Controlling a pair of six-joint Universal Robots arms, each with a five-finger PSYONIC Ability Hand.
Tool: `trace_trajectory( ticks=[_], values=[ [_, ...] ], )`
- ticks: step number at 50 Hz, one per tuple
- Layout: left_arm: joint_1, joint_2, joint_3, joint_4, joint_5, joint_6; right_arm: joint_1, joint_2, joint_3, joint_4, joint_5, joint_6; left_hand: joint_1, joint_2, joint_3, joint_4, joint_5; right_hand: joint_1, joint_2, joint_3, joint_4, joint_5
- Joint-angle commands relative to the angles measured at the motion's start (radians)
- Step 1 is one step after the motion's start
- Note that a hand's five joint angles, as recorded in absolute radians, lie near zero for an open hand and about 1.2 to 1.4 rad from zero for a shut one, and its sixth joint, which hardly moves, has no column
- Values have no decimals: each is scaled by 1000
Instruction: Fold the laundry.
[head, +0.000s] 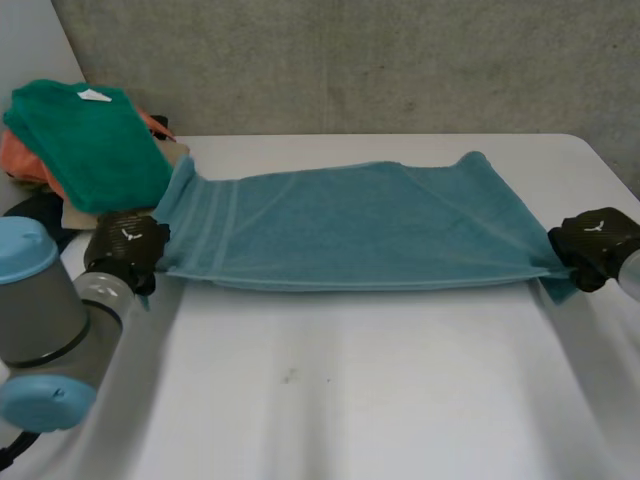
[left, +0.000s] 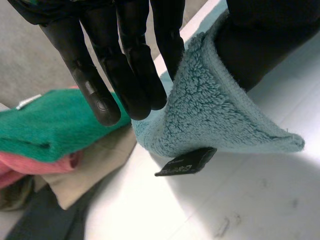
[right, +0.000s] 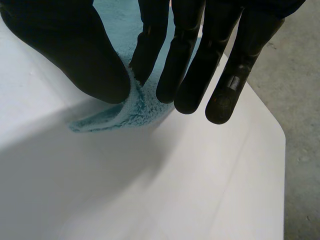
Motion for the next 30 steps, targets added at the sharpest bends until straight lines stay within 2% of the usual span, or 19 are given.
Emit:
trace_trajectory(
  ticks=[1, 3, 9, 14, 16, 20, 23, 30],
  values=[
    [5, 181, -121, -98, -1, 158, -78, -124, -21, 318, -14, -115, 251, 202, 207, 198, 245, 415, 217, 216, 204, 226],
    [5, 222, -154, -165, -1, 228, -95, -150, -13, 397, -12, -175, 251, 202, 207, 198, 245, 415, 217, 216, 204, 226],
    [11, 293, -230, -333, -4, 319, -180, -268, 77, 602, 23, -422, 251, 202, 207, 198, 245, 415, 217, 216, 204, 226],
    [14, 322, -271, -469, 1, 335, -253, -345, 159, 635, 32, -548, 251, 202, 207, 198, 245, 415, 217, 216, 204, 226],
    [14, 322, -268, -483, 1, 335, -261, -356, 183, 632, 26, -571, 251, 202, 207, 198, 245, 415, 217, 216, 204, 226],
    [23, 310, -236, -457, -1, 331, -254, -344, 194, 603, 26, -571, 251, 202, 207, 198, 245, 415, 217, 216, 204, 226],
    [26, 272, -184, -385, -2, 322, -235, -324, 184, 532, 34, -558, 251, 202, 207, 198, 245, 415, 217, 216, 204, 226],
    [23, 96, -48, -244, -12, 318, -96, -169, 73, 285, 68, -472, 251, 202, 207, 198, 245, 415, 217, 216, 204, 226]
  ],
)
